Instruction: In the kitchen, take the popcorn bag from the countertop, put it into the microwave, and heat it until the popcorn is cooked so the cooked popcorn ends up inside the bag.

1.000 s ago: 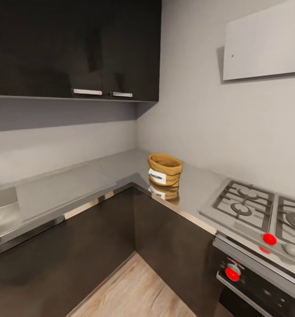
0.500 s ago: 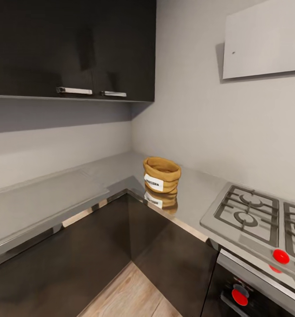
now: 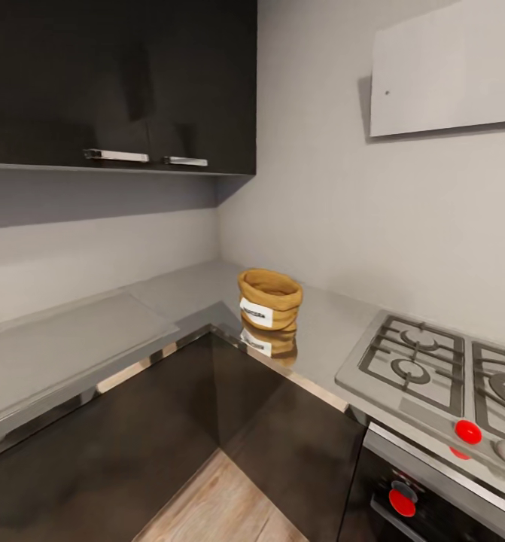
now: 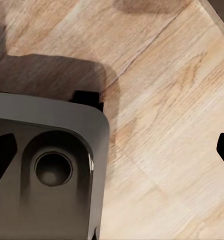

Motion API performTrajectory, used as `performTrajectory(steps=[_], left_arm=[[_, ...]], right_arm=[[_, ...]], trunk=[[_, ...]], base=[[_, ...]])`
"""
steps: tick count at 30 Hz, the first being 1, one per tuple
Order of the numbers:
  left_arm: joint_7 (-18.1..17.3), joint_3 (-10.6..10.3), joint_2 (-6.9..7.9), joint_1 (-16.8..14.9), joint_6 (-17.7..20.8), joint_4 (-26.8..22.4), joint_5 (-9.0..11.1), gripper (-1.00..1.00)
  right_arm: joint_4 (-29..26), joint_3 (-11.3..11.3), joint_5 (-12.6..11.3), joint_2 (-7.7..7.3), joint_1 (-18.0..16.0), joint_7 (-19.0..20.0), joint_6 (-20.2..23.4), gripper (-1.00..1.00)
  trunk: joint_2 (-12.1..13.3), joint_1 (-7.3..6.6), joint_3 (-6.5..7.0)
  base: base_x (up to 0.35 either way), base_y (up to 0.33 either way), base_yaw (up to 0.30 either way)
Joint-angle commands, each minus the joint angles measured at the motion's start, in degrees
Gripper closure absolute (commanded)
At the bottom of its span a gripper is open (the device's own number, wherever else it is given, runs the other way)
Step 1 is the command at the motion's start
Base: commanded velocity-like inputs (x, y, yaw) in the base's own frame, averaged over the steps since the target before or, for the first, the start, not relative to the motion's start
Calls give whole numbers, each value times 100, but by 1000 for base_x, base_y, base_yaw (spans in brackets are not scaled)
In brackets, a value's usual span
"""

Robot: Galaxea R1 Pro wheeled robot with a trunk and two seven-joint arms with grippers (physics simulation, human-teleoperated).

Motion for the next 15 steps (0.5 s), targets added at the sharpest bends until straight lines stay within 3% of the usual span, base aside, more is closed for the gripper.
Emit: performTrajectory(steps=[1,10,15], left_arm=[[-8,17,1,2,-5,-6,29,-100],[-16,15,-4,2,-2,-6,20,-100],[-13,15,-5,2,-2,-6,20,-100]], right_arm=[[18,22,29,0,-7,7,-32,-100],[19,21,25,15,-8,7,-40,-100],[19,18,7,19,-11,7,-36,-100]], trunk=[[-3,0,-5],[-3,0,-5],[-3,0,-5]], base=[[0,229,0],[59,304,-6],[95,203,-186]])
